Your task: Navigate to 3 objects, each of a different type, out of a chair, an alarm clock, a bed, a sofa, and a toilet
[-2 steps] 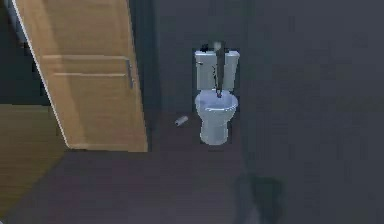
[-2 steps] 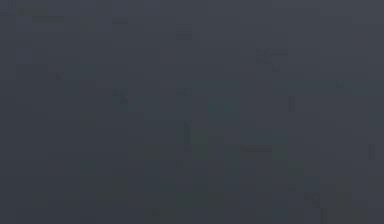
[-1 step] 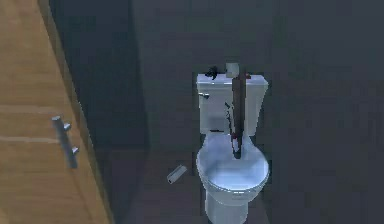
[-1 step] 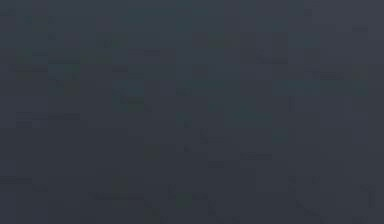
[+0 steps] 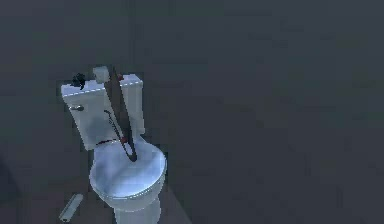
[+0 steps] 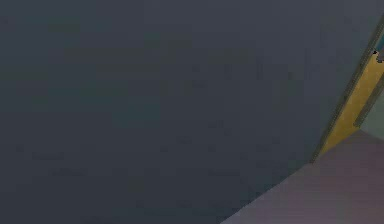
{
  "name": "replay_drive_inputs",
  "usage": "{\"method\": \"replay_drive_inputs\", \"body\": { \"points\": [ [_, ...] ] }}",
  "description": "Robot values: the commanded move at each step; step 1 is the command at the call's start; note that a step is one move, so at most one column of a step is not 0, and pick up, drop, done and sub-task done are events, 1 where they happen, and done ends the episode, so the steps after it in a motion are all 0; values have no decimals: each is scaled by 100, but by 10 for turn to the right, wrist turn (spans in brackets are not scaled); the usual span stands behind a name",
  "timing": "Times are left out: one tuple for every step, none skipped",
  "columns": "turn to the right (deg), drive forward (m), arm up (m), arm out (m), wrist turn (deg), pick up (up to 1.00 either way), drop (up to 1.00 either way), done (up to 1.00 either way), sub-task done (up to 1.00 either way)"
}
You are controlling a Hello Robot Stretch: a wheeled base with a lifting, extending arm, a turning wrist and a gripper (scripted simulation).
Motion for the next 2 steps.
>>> {"method": "replay_drive_inputs", "body": {
  "points": [
    [0, 5, 0, 0, 0, 0, 0, 0, 0],
    [-210, 0, 0, 0, 0, 0, 0, 0, 0]
  ]
}}
